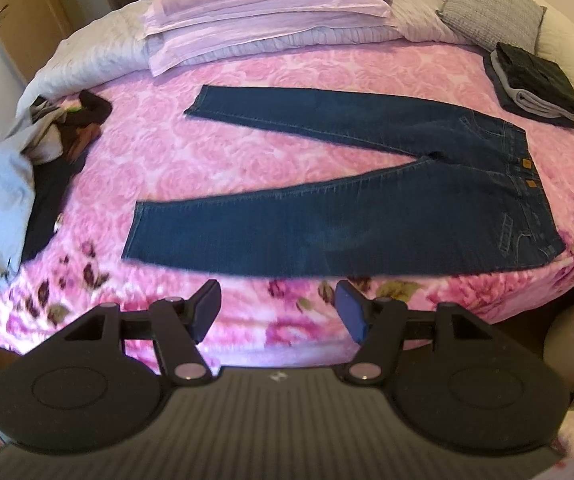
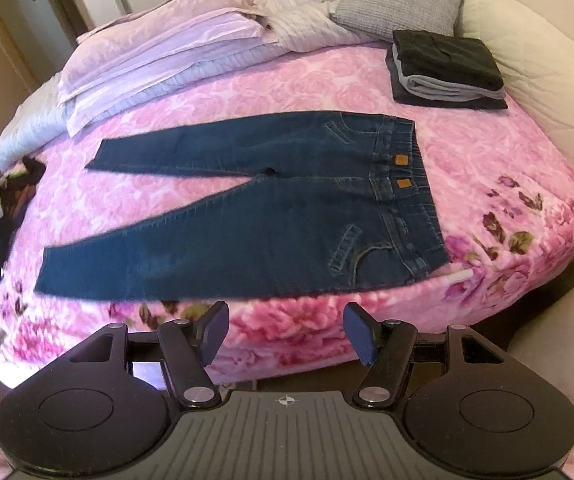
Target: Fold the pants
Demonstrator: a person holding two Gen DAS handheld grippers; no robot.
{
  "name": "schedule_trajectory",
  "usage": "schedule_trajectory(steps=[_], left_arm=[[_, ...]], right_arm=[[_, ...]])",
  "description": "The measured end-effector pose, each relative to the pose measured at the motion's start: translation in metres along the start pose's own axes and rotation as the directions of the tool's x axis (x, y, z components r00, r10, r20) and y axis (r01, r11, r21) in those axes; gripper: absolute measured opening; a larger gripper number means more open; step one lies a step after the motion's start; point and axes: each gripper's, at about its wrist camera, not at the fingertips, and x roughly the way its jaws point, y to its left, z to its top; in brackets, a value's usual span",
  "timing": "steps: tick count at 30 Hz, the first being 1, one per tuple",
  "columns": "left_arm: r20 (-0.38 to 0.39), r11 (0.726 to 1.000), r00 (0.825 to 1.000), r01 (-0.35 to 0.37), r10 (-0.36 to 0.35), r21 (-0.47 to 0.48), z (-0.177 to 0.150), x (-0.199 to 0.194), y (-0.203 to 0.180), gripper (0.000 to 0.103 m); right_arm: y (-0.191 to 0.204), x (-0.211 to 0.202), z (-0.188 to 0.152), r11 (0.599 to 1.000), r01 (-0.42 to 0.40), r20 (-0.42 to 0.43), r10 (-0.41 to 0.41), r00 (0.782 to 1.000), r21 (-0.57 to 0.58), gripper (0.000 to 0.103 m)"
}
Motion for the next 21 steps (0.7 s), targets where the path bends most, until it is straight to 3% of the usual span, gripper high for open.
schedule_trajectory(steps=[12, 21], left_arm=[[0.002, 0.987, 0.999, 0.053, -0.054, 0.154, 0.118, 0.073, 0.034, 0.059], [-0.028, 0.968, 0.994, 0.109, -0.106, 0.225, 0.152, 0.124, 0.042, 0.059]], right_arm=[[0.015, 0.031, 0.067, 0.980, 0.096, 0.025, -0.102, 0.994, 0.176, 0.060], [0.015, 0.056, 0.071, 0.947, 0.148, -0.029, -0.146, 0.989, 0.284, 0.060]])
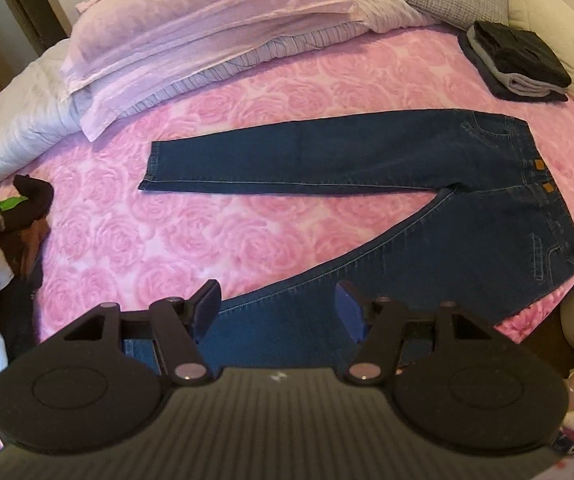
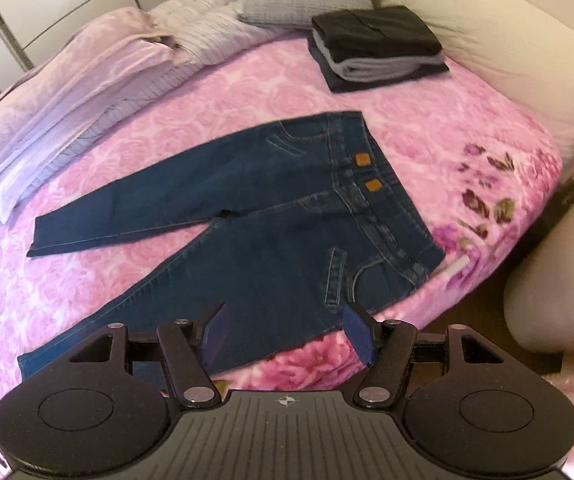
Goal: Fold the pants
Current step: 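Move both grippers toward one jeans leg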
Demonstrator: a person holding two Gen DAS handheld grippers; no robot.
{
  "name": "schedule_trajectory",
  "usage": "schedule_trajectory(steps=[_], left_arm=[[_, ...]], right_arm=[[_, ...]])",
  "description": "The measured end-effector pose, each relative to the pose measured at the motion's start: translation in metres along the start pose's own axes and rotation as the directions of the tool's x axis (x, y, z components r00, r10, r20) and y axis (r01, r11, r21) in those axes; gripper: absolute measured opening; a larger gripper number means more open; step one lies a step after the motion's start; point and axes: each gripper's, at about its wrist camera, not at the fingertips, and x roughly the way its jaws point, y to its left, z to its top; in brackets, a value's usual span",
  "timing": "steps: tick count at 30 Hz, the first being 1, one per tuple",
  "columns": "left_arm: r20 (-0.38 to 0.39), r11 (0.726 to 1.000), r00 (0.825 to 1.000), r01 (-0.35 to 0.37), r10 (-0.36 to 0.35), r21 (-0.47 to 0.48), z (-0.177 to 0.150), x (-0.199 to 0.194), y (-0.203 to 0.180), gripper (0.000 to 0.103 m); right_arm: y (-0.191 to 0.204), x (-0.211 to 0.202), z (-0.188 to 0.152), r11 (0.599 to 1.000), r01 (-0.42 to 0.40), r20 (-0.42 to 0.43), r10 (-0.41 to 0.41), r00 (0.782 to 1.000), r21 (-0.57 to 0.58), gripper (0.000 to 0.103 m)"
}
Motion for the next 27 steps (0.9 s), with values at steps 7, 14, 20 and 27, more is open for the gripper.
schedule_trajectory(steps=[7, 14, 20, 27], left_arm=[[-0.005, 1.000, 1.000, 0.017, -0.017, 0.017, 0.007, 0.023, 0.005, 0.059], [0.006, 0.999, 0.999, 0.032, -0.033, 0.014, 0.016, 0.038, 0.004, 0.059], [-0.004, 0.999, 1.000, 0.030, -0.030, -0.019, 0.023, 0.054, -0.004, 0.059], [0.001, 1.000, 1.000, 0.024, -0.024, -0.013, 0.045, 0.085, -0.029, 0.059]], right_arm=[[-0.011, 0.012, 0.011, 1.000, 0.006, 0.000, -0.006, 1.000, 0.026, 0.060], [-0.026, 0.030, 0.037, 1.000, -0.027, 0.039, 0.027, 0.999, 0.007, 0.060], [-0.022, 0.069, 0.077, 0.993, -0.068, 0.007, 0.069, 0.998, -0.097, 0.060], [-0.024, 0.108, 0.124, 0.958, -0.154, 0.050, 0.171, 0.984, -0.240, 0.060]])
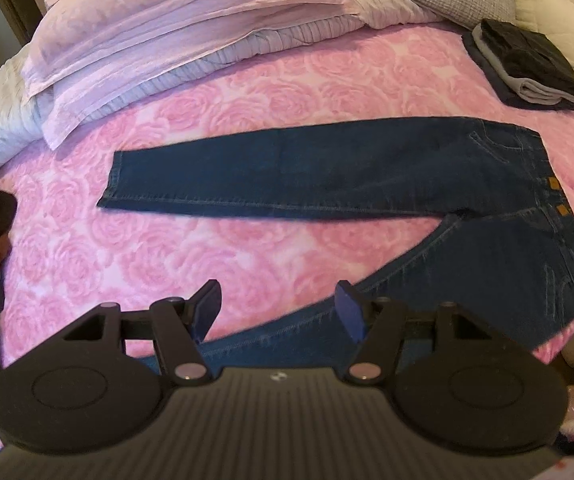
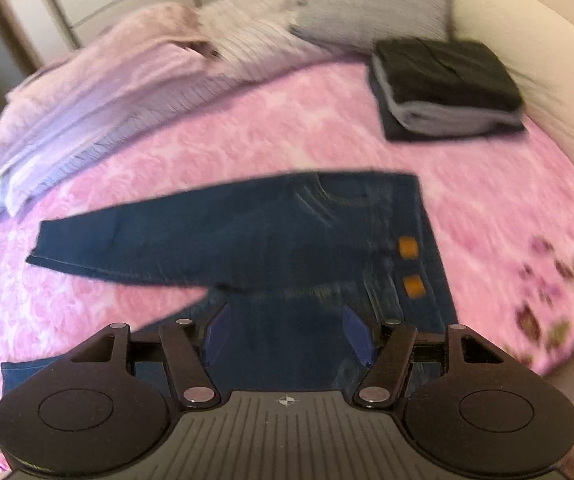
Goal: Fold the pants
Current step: 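Move both grippers toward one jeans leg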
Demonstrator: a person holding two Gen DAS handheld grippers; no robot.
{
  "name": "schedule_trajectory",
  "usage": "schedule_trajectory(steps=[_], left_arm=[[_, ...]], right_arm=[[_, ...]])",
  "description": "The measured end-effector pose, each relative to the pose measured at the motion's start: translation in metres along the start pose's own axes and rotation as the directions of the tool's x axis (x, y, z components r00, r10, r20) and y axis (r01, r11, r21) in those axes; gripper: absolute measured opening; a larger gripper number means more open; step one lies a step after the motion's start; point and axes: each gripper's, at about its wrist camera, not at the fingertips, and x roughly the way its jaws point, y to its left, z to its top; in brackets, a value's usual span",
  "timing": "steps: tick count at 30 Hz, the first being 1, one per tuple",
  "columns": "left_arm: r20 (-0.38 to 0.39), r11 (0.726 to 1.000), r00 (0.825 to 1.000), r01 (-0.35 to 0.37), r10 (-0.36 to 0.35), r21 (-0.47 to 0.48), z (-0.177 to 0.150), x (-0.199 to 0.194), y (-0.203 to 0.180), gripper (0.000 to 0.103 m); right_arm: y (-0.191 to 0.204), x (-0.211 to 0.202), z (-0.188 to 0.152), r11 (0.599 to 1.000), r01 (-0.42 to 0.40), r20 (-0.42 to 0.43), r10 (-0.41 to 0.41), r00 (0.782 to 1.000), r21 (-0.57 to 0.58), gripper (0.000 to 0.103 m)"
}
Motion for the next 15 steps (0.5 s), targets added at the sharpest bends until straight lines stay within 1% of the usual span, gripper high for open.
schedule_trajectory(steps=[3, 6, 9, 13, 15], left_arm=[[0.010, 0.999, 1.000, 0.005, -0.006, 0.033, 0.016, 0.020, -0.017, 0.059], [0.022, 0.996, 0.999, 0.023, -0.025, 0.085, 0.034, 0.049, -0.035, 0.059], [0.011, 0.991, 0.999, 0.047, -0.049, 0.128, 0.058, 0.088, -0.051, 0.055], [0.006, 0.975, 0.995, 0.095, -0.098, 0.200, 0.094, 0.145, -0.067, 0.051], [0.000, 0.961, 0.991, 0.131, -0.135, 0.242, 0.115, 0.172, -0.072, 0.048]], right_arm=[[-0.008, 0.023, 0.019, 0.995, -0.051, -0.006, 0.050, 0.999, -0.086, 0.060], [-0.013, 0.054, 0.035, 0.982, -0.063, -0.039, 0.057, 0.998, -0.180, 0.060], [-0.023, 0.090, 0.049, 0.969, -0.084, -0.074, 0.068, 0.995, -0.234, 0.060], [-0.038, 0.144, 0.070, 0.950, -0.105, -0.114, 0.074, 0.991, -0.294, 0.060], [-0.043, 0.174, 0.083, 0.937, -0.118, -0.133, 0.078, 0.988, -0.327, 0.060]])
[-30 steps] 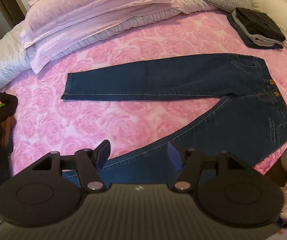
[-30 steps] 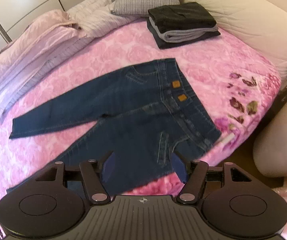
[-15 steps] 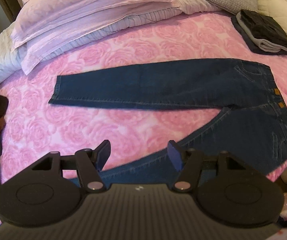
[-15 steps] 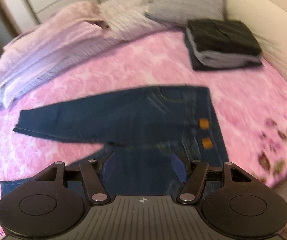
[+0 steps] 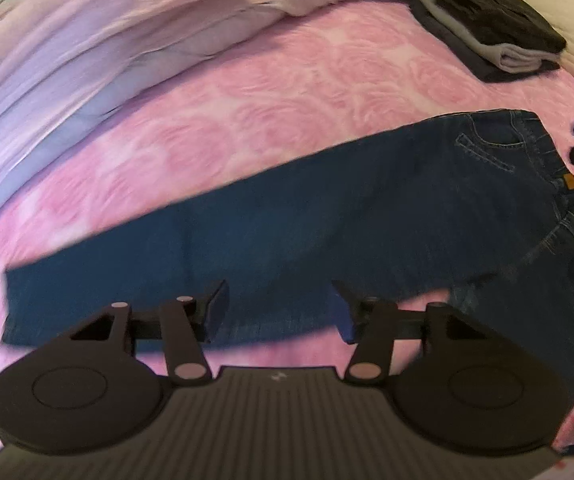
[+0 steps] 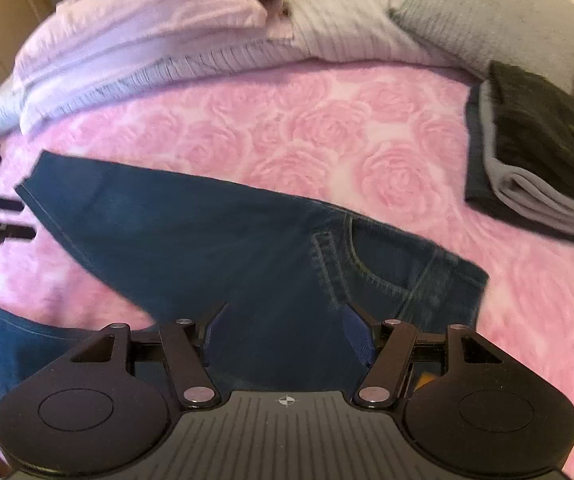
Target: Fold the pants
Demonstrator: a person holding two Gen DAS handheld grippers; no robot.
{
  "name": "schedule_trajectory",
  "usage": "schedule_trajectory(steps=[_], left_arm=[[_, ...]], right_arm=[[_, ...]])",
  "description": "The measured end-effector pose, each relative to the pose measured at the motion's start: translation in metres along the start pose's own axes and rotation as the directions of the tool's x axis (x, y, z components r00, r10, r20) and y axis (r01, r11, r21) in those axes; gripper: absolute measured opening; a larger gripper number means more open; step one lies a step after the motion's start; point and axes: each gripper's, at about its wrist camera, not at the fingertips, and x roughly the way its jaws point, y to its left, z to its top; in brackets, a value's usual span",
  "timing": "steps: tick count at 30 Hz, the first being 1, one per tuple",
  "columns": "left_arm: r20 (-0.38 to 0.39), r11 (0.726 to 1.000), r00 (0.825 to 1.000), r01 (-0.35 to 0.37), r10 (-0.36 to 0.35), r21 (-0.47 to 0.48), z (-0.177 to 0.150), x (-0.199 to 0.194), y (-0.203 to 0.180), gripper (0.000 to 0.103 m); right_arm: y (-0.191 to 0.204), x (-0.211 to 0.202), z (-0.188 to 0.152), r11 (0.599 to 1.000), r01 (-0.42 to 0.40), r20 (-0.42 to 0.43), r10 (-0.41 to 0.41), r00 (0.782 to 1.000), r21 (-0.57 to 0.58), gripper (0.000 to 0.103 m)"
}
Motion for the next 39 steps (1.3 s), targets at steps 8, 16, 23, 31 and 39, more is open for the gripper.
schedule_trajectory(steps=[8, 16, 23, 31, 39], left_arm=[[-0.004, 0.962, 0.996, 0.083, -0.085, 0.259, 0.073, 0.105, 0.013, 0.045], [-0.152, 0.893, 0.980, 0.179, -0.126, 0.414, 0.099, 0.172, 0.039, 0.036], [-0.230, 0.850, 0.963, 0.235, -0.138, 0.472, 0.096, 0.191, 0.052, 0.036], [-0.202, 0.794, 0.970, 0.225, -0.131, 0.565, 0.078, 0.182, 0.040, 0.004], [0.057, 0.906, 0.998, -0.012, -0.013, 0.423, 0.026, 0.080, 0.021, 0.001]], right_arm=[[-0.024, 0.088, 0.059, 0.985, -0.041, -0.034, 0.036, 0.999, -0.169, 0.060], [-0.032, 0.155, 0.085, 0.943, -0.099, -0.149, 0.054, 0.987, -0.317, 0.060], [-0.036, 0.182, 0.082, 0.911, -0.139, -0.229, 0.051, 0.972, -0.389, 0.051], [-0.026, 0.164, 0.073, 0.910, -0.119, -0.190, 0.045, 0.981, -0.396, 0.008], [0.044, 0.070, 0.012, 0.854, 0.157, 0.097, -0.126, 0.987, -0.496, 0.004]])
